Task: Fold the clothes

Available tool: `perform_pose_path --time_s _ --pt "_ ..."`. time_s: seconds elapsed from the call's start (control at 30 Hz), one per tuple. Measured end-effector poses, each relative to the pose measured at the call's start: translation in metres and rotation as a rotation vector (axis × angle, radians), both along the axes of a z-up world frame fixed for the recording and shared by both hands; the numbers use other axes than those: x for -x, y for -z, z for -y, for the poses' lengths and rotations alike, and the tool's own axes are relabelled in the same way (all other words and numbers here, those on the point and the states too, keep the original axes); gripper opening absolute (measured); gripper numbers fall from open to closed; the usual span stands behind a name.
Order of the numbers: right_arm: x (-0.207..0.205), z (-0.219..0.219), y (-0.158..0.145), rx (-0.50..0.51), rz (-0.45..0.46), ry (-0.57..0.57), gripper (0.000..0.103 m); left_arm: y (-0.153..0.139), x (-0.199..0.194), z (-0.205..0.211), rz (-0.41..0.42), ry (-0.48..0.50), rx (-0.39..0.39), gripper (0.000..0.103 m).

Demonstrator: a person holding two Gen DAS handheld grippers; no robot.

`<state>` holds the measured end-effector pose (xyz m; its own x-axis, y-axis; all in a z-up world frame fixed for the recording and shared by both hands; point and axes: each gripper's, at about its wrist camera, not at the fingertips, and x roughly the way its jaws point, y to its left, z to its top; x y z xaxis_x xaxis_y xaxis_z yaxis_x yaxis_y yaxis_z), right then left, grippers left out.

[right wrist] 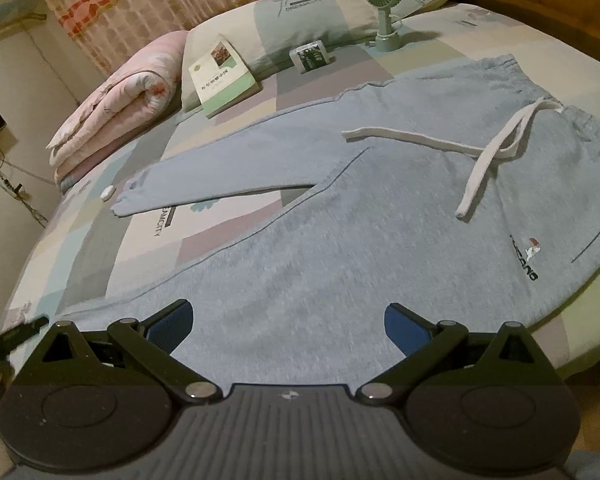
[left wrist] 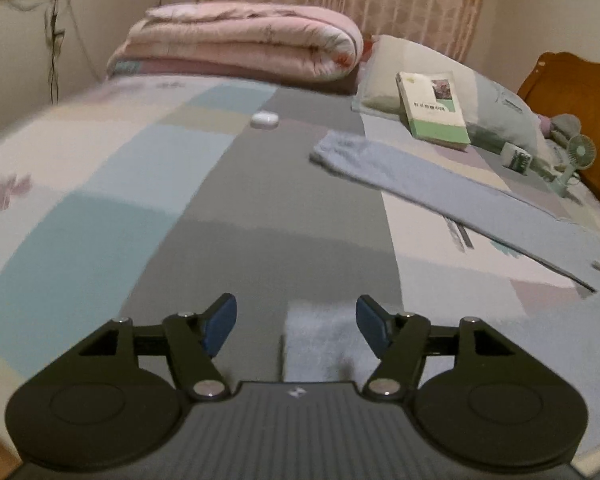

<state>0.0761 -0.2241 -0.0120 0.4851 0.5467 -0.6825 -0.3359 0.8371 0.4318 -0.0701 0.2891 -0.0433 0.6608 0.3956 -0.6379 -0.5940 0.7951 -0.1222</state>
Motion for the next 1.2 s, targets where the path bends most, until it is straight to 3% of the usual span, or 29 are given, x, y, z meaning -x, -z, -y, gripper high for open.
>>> perform_pose_path --time_s 0.13,0.27,0.37,0.53,0.6,0.73,0.8,1.07,1.2 --pt "0.003 0.005 -0.001 0.000 0.001 0.019 0.103 -0.003 -0.016 -0.009 -0.003 0.002 0.056 0.066" --pt "0.001 0.009 0.001 -0.018 -0.001 0.028 0.103 -0.001 0.006 0.010 -0.057 0.005 0.028 0.067" --pt "-0.001 0.007 0.007 -0.021 -0.018 0.021 0.103 0.013 0.038 0.018 -0.085 -0.037 0.131 0.064" --pt "-0.001 0.002 0.012 -0.027 -0.029 -0.001 0.103 0.053 0.076 0.016 -0.020 -0.122 0.485 0.058" --pt "0.000 0.001 0.010 -0.032 -0.022 -0.004 0.103 0.057 0.077 0.015 0.031 -0.141 0.495 0.058" --pt "0.003 0.006 0.006 -0.040 -0.009 0.012 0.103 0.059 0.058 0.018 0.018 -0.147 0.420 0.050" --pt "0.004 0.009 0.005 -0.046 -0.005 0.022 0.103 0.056 0.052 0.027 -0.028 -0.149 0.355 0.029" --pt "0.002 0.008 0.010 -0.049 -0.017 0.016 0.103 0.013 0.072 0.032 -0.063 -0.136 0.299 0.030" --pt "0.002 0.007 0.012 -0.045 -0.020 0.010 0.103 0.000 0.065 0.027 -0.108 -0.128 0.255 0.046"
